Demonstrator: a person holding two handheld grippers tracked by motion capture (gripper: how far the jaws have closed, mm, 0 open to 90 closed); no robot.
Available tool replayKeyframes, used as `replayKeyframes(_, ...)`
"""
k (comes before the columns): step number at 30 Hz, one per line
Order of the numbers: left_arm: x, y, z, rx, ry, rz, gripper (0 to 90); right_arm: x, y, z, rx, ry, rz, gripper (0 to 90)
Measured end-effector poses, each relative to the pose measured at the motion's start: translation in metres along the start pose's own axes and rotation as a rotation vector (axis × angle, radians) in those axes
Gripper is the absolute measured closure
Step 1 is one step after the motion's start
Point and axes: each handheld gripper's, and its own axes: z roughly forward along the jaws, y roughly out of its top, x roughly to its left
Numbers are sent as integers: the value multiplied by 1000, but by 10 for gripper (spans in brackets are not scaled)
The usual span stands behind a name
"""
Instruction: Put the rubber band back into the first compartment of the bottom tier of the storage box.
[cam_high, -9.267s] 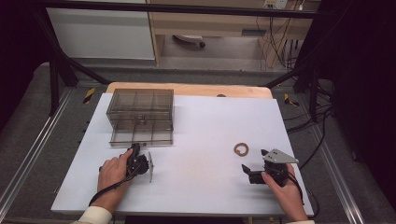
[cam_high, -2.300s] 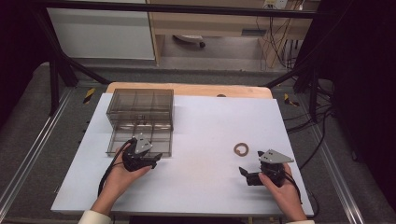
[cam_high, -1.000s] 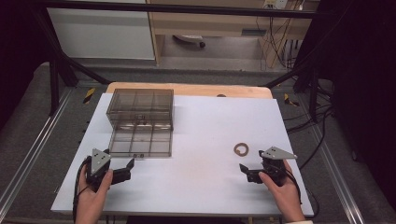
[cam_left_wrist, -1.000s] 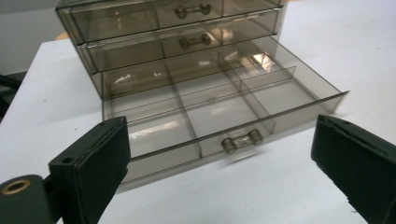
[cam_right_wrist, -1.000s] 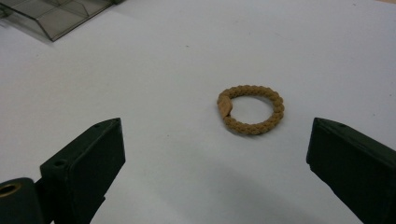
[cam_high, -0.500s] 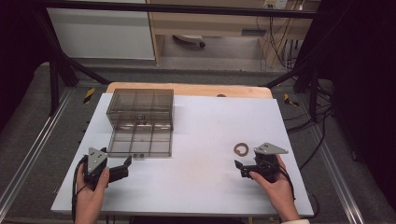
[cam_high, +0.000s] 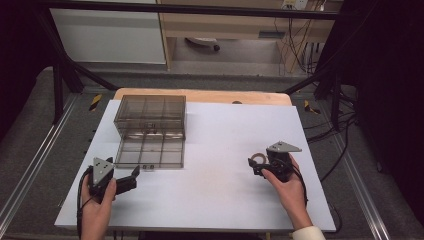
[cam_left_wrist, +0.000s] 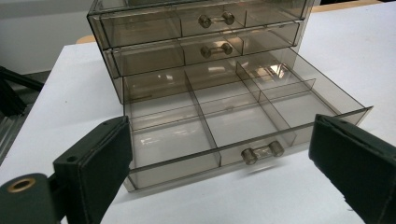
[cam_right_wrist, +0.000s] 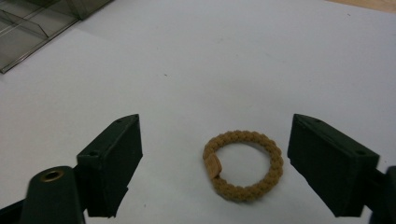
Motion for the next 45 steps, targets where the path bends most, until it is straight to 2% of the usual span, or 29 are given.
replayKeyframes(4, -2, 1, 2, 5, -2, 13, 62, 1, 5, 3, -8, 11, -10, 310)
replayKeyframes(7, -2, 2, 1, 6, 20, 26, 73, 1, 4, 8, 0, 16, 2, 378)
replayKeyframes(12, 0, 3, 0, -3, 17, 16, 74, -1, 0, 9, 30, 10, -13, 540)
replayKeyframes(15, -2, 3, 0, 7, 9, 20, 74, -2, -5, 11, 56, 12, -18, 606)
replayKeyframes(19, -4, 2, 0, 9, 4, 31, 74, -4, -11, 18, 110, 4, -31, 644)
replayKeyframes(27, -3, 3, 2, 14, 8, 32, 79, -1, -16, 26, 151, 9, -59, 710)
replayKeyframes(34, -3, 3, 0, 9, 18, 38, 88, -1, -19, 25, 134, 28, -58, 839)
replayKeyframes(38, -1, 3, 0, 2, 22, 30, 88, 1, -20, 24, 127, 37, -67, 843)
replayKeyframes(43, 0, 4, 1, 1, 26, 27, 89, 9, -19, 14, 82, 74, -49, 843)
replayKeyframes(45, -1, 4, 2, 4, 25, 34, 89, 14, -19, 9, 70, 91, -57, 843)
